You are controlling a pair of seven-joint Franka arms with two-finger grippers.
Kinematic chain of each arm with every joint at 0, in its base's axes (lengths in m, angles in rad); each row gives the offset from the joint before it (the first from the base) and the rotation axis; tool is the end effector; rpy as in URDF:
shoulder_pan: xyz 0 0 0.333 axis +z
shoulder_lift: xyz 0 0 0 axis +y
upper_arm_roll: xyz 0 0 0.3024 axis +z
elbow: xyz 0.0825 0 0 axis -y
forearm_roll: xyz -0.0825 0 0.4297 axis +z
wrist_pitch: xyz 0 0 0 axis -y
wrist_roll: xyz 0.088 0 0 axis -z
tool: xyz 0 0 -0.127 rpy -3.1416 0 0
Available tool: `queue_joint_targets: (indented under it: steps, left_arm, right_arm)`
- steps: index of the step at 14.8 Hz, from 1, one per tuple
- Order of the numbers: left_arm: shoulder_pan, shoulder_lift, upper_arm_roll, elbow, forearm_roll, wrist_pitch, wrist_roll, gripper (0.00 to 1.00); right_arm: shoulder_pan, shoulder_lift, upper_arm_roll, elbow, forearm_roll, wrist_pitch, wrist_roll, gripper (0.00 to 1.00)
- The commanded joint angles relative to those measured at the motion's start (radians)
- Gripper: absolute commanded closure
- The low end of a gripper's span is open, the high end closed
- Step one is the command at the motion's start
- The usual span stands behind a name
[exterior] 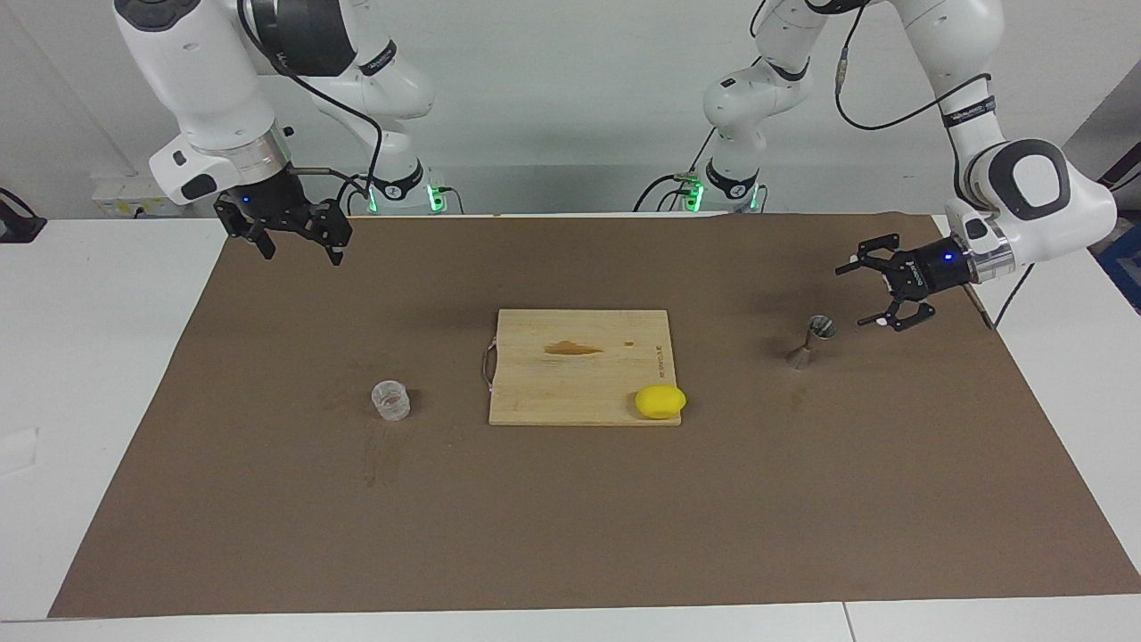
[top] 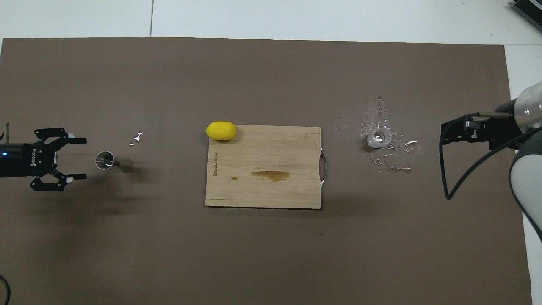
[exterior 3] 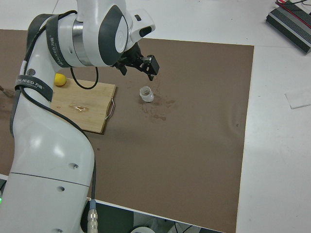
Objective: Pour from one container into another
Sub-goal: 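Open the left gripper and position it around the metal cup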
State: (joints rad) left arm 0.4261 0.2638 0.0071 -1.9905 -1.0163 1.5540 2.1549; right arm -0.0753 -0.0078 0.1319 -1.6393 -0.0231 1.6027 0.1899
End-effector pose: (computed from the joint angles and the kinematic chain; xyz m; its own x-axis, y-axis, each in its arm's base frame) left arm 0.5610 0.1391 0.2892 0.2029 -0.3832 0.9011 -0.9783 -0.1195 0.1695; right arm 0.5976 0.0312 0.5628 0.9909 -0.1322 -0.0238 -0.1315 -0.9909 0.0291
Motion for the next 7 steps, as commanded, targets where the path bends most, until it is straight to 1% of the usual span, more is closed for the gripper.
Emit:
queue_joint_targets:
  steps: [1,2,4,7]
  left_arm:
    - [0.036,-0.011,-0.009,-0.088,-0.067,-0.014,0.117,0.00]
    - [0.036,-0.003,-0.009,-0.103,-0.083,-0.025,0.156,0.00]
    - [0.045,0.043,-0.009,-0.105,-0.111,-0.054,0.227,0.00]
    - [0.046,0.054,-0.009,-0.120,-0.131,-0.052,0.276,0.00]
  right_arm:
    - [-0.011,-0.004,0.006,-0.007,-0.008,-0.003,-0.007,0.00]
    - [-0.011,-0.004,0.006,-0.007,-0.008,-0.003,-0.007,0.00]
    - [-0.009,-0.004,0.006,-0.007,-0.008,-0.003,-0.007,0.00]
    - [-0.011,-0.004,0.006,-0.007,-0.008,-0.003,-0.007,0.00]
